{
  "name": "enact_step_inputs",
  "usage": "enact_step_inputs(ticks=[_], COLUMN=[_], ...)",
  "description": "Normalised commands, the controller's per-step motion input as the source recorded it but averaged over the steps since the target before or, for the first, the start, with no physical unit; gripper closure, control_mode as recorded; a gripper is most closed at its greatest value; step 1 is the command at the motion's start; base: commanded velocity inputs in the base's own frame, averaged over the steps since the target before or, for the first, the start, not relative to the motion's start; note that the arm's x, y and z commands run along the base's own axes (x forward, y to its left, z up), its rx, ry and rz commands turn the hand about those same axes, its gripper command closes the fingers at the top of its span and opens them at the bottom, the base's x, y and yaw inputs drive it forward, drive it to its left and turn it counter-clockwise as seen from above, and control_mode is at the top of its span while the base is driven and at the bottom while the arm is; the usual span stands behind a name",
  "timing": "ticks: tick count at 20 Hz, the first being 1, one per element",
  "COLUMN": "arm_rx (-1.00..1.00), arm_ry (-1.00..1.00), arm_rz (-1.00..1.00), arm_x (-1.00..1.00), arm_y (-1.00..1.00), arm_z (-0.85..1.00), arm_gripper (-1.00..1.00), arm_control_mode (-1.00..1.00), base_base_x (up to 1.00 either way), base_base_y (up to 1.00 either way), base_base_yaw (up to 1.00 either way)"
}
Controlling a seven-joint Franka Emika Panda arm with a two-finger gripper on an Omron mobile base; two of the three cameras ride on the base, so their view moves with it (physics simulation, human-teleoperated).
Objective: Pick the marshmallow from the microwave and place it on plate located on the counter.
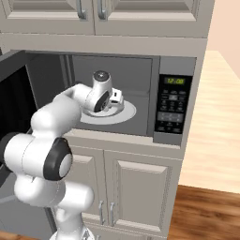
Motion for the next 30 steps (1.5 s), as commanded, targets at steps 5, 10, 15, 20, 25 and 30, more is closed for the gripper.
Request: enact_step_inputs(ticks=[5, 10, 15, 20, 25, 30], arm_rx=[0.00, -0.02, 0.00, 0.00, -0.05, -0.13], arm_ry=[-0.06, -0.05, -0.01, -0.01, 0.00, 0.00], arm_rz=[-0.06, -0.01, 0.00, 0.00, -0.03, -0.07], arm_x=[-0.80, -0.63, -0.76, -0.93, -0.81, -0.47], arm_y=[0.07, 0.43, 0.08, -0.06, -0.21, -0.19], arm_z=[0.42, 0.48, 0.48, 0.23, 0.04, 0.01], arm_gripper=[1.00, 1.00, 1.00, 1.00, 1.00, 1.00], arm_control_mode=[-1.00, -1.00, -1.00, -1.00, -1.00, -1.00], base_base_x=[0.00, 0.00, 0.00, 0.00, 0.00, 0.00], base_base_y=[0.00, 0.00, 0.00, 0.00, 0.00, 0.00], base_base_yaw=[0.00, 0.00, 0.00, 0.00, 0.00, 0.00])
